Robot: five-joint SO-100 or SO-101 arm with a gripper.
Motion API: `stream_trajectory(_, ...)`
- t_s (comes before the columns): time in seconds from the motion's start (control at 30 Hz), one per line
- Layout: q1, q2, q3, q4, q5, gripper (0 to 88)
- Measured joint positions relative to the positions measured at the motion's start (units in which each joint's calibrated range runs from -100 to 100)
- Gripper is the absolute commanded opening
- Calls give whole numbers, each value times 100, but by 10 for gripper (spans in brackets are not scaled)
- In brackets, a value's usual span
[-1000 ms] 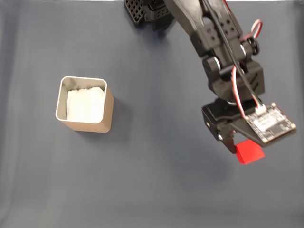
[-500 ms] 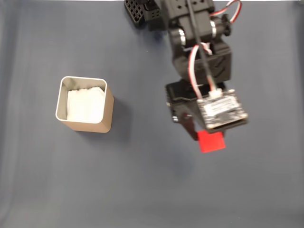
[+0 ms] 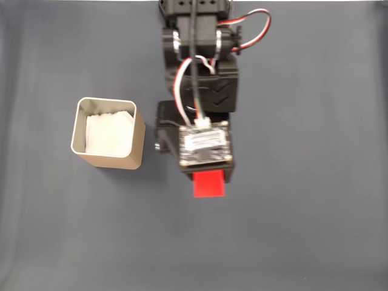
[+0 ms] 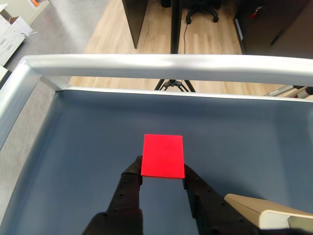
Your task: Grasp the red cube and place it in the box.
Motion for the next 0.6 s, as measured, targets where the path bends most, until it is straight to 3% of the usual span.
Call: stream_trajectory(0.6, 985, -446, -282, 674, 10, 80)
